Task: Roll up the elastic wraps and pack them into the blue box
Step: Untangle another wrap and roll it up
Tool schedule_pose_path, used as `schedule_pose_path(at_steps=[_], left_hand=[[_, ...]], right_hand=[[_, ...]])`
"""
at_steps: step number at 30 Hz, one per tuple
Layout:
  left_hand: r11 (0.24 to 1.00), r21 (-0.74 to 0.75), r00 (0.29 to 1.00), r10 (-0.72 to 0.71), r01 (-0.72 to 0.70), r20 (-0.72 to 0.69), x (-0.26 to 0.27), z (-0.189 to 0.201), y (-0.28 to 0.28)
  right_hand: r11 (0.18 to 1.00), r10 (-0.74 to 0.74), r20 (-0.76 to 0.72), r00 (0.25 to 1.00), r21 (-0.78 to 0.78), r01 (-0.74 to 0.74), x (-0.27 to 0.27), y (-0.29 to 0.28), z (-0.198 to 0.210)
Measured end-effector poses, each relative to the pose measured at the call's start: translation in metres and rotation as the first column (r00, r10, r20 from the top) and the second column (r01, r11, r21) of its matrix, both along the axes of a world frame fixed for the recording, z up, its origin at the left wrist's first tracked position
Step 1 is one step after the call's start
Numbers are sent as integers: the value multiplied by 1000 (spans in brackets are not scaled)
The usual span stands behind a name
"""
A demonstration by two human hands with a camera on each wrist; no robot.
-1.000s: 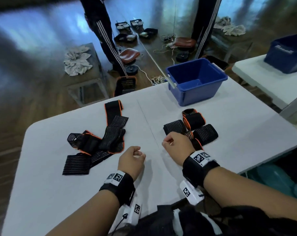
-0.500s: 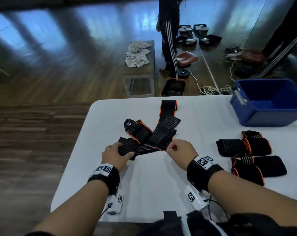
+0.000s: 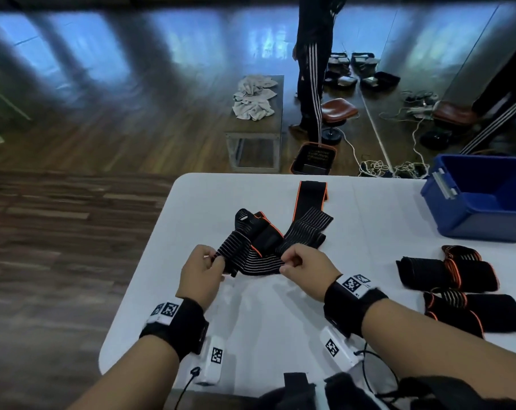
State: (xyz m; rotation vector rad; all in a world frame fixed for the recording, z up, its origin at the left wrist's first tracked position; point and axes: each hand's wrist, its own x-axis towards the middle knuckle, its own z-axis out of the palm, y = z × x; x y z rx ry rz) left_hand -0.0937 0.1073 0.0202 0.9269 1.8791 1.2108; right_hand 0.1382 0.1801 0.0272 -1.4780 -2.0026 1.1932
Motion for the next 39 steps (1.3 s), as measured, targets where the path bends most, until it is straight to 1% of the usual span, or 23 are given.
schedule_pose_path(at_steps=[1, 3, 5, 7, 10, 11, 13, 17, 18, 20, 22, 25, 27, 30, 31, 33, 36, 39], left_hand=[[999, 32, 997, 11, -14, 76, 0, 5, -3], [998, 64, 984, 7, -18, 176, 2, 17, -10], [996, 86, 970, -25, 4, 242, 4, 28, -17], [995, 97, 960, -44, 17, 276, 3, 33, -25], [995, 93, 969, -45, 23, 243, 1, 39, -39], [996, 88, 975, -48, 29, 218, -1, 41, -44], [996, 85, 987, -45, 32, 154, -4, 42, -54], [999, 50, 999, -20, 21, -26, -10, 36, -70], [999, 52, 999, -12, 14, -46, -11, 35, -73], [998, 61, 999, -24, 26, -23, -8, 36, -77], [995, 62, 996, -80, 82, -30, -5, 33, -79], [988, 56, 983, -137, 144, -120, 0, 32, -76], [988, 55, 978, -136, 146, -160, 0, 31, -72], [991, 81, 985, -95, 107, -141, 0, 35, -63], [991, 87, 987, -88, 100, -132, 0, 37, -60], [992, 85, 988, -88, 99, -125, -2, 38, -54], [993, 82, 991, -77, 86, -108, -9, 39, -45], [992, 102, 988, -60, 74, -141, -14, 43, -40]], right_hand=[[1000, 26, -39, 999, -16, -27, -7, -2, 1], [996, 79, -76, 994, -37, -82, -21, -5, 2], [994, 111, -93, 989, -13, -113, -33, -10, 4], [993, 117, -134, 984, 51, -111, -44, -15, 6], [990, 126, -235, 964, 97, -105, -55, -21, 13], [988, 135, -244, 960, 107, -111, -58, -23, 14], [985, 136, -221, 966, 136, -107, -64, -25, 18], [978, 121, -205, 971, 194, -81, -71, -34, 15], [977, 125, -203, 971, 193, -86, -72, -37, 14], [977, 142, -180, 973, 181, -110, -71, -43, 11], [977, 152, -157, 976, 171, -124, -69, -48, 6], [979, 164, -151, 975, 146, -142, -61, -53, 1], [982, 171, -126, 977, 105, -159, -52, -54, -2], [981, 190, -32, 981, 48, -188, -34, -49, -8], [983, 182, -17, 983, 33, -181, -27, -45, -10], [993, 115, 6, 993, 23, -115, -12, -31, -13], [998, -63, 81, 995, 34, 60, 9, 4, -13], [973, -231, 122, 965, 53, 226, 26, 44, -14]])
